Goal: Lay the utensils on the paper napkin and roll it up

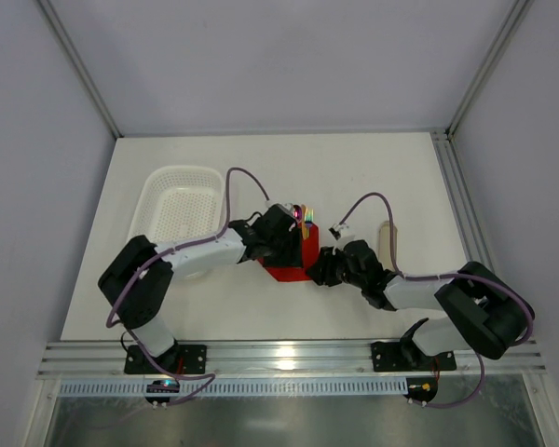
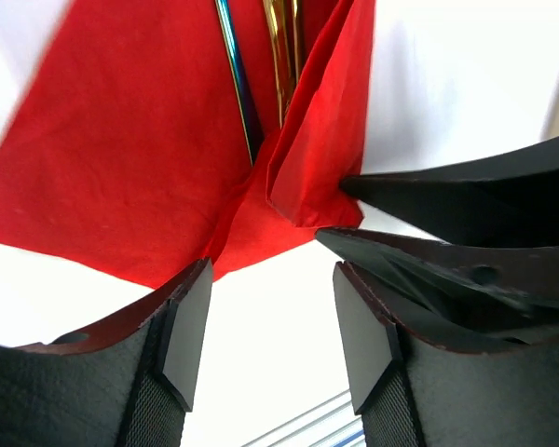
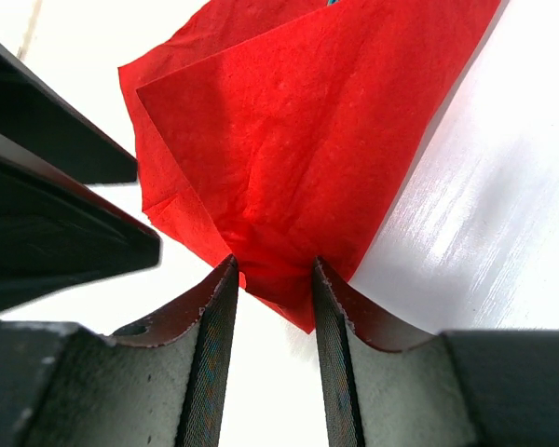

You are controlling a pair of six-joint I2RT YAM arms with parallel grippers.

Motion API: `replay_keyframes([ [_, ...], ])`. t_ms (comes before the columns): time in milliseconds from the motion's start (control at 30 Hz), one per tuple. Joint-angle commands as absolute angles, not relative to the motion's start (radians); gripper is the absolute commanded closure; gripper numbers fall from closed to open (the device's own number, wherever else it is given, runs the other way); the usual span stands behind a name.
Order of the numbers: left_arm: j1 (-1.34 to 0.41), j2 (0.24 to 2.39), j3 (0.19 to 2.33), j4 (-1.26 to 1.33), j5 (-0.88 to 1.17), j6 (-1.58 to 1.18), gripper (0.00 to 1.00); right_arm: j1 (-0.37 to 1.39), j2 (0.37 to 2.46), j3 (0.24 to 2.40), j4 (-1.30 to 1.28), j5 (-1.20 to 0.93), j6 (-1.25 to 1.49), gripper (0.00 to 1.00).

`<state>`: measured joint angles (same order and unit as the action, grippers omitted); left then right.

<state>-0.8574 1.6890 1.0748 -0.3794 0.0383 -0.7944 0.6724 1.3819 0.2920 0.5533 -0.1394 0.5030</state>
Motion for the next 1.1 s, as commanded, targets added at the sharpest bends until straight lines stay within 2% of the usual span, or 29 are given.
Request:
replay_keyframes([
  [0, -0.819, 1.62, 1.082, -0.344, 0.009, -0.775, 0.41, 0.68, 1.394, 0.316, 0.583, -0.143, 0.494, 0.6],
  [233, -0.753, 1.66, 1.057, -0.2, 0.149, -0.724, 0.38, 0.68, 1.397, 0.319, 0.577, -0.137, 0.499, 0.6],
  [533, -0.747, 1.73, 1.055, -0.132, 0.221, -0.686, 0.4, 0.68, 1.396, 0.328, 0.561, -0.137, 0.497, 0.6],
  [700, -0.742, 1.747, 1.06, -0.133, 0.236, -0.683, 0.5, 0.68, 1.373, 0.319, 0.549, -0.127, 0.496, 0.6],
  [833, -0.736, 1.75, 1.054, -0.13, 0.239, -0.684, 0.63, 0.68, 1.365, 0.316, 0.525, -0.129, 0.485, 0.6],
  [967, -0.73, 1.756, 1.046, -0.115, 0.248, -0.684, 0.71, 0.68, 1.37, 0.313, 0.523, -0.123, 0.485, 0.6],
  [1000, -0.729, 1.761, 1.043, -0.114, 0.25, -0.684, 0.79, 0.68, 1.374, 0.316, 0.523, -0.127, 0.486, 0.6],
  [1067, -0.726, 1.761, 1.04, -0.118, 0.25, -0.683, 0.88, 0.678, 1.379, 0.33, 0.511, -0.135, 0.491, 0.6],
])
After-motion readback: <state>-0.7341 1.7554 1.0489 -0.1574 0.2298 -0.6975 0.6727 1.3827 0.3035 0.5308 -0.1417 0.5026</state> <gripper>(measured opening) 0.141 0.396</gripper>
